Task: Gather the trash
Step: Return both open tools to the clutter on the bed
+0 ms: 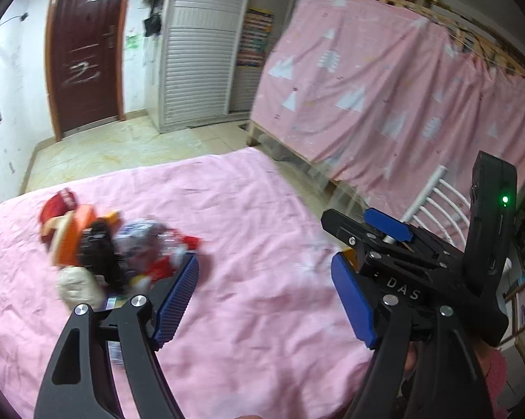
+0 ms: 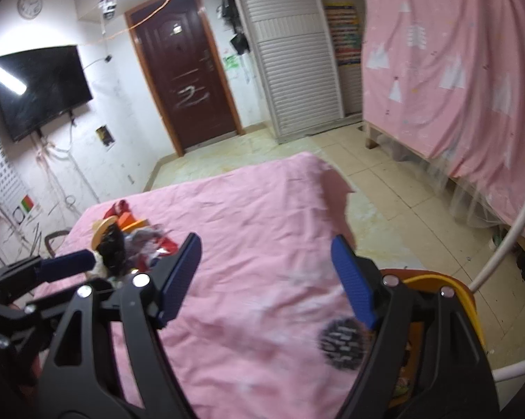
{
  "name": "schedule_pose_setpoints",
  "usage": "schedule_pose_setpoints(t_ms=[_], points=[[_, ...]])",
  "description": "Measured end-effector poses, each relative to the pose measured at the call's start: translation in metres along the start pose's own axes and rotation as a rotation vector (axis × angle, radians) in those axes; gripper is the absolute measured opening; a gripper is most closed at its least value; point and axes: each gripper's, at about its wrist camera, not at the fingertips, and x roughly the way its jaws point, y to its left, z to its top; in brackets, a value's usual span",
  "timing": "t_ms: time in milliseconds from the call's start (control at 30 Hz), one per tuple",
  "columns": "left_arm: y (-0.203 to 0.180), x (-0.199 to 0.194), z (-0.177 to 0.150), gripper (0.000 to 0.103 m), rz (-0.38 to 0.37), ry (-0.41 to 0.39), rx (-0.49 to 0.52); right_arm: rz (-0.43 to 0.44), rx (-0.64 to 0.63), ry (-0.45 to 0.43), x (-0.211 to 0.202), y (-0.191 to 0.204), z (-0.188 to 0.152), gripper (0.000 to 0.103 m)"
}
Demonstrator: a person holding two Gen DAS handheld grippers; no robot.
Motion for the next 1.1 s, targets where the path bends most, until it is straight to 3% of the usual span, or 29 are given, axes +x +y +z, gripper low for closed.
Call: schedule_pose_setpoints(t_ms=[433,1100], points=[[0.092,-0.003,-0.006,0.069,0.102,0.022,-0.129,0.049,-0.091,0.091,0.052,0.063,0.000,0.074],[0.159,0.021,-0.023,0.072,0.189,0.080,-0.204,0.097,-0.170,0.191,0.101,0.108,-0.012,0.074]])
